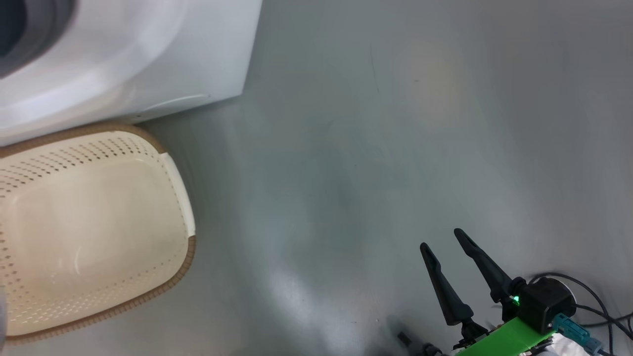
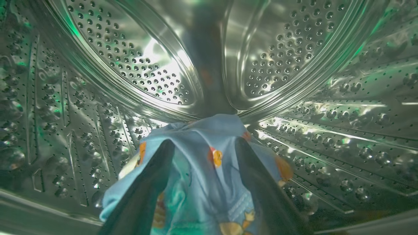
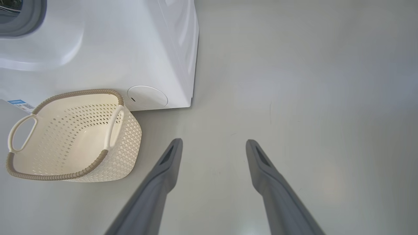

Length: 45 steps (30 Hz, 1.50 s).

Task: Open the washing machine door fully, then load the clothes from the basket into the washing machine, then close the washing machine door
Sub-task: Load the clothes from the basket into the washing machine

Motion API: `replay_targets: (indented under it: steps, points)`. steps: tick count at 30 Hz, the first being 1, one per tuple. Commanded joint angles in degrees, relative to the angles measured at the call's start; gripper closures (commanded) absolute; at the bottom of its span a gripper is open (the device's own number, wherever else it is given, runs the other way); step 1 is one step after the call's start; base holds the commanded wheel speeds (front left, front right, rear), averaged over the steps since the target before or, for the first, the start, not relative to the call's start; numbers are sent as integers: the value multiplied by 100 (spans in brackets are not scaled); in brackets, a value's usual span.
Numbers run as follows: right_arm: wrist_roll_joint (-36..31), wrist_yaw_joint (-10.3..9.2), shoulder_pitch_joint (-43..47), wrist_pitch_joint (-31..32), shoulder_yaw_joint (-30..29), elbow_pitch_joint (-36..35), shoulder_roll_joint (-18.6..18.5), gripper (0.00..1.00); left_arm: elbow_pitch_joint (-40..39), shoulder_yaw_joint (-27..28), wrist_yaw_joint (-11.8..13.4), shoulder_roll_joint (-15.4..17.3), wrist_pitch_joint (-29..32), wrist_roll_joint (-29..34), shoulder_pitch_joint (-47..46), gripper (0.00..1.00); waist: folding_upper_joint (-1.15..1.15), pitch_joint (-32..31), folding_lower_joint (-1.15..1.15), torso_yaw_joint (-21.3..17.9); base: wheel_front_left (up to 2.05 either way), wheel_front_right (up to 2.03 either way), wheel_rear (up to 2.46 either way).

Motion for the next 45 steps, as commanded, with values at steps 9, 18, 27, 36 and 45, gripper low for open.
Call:
replay_targets:
  steps: [9,18,27,36,45]
  points:
    - [-1,8,15,-27,136,-38,-175,0,123,125,165,-45,-28,-291,97,0,0,-218,0,232,0,0,0]
    - [20,8,-320,-27,207,49,-171,0,22,264,140,-193,-29,-543,282,0,0,-425,0,416,0,0,0]
    - [42,8,-465,-27,190,158,-120,0,-115,235,94,-342,-29,-586,624,0,0,-679,0,591,0,0,0]
    - [40,8,-616,-27,130,192,-74,0,-357,130,-50,-594,-29,-575,959,0,0,-780,0,846,0,0,0]
    - [27,8,-645,-27,71,203,-74,0,-646,76,-154,-716,-29,-562,1240,0,0,-800,0,1000,0,0,0]
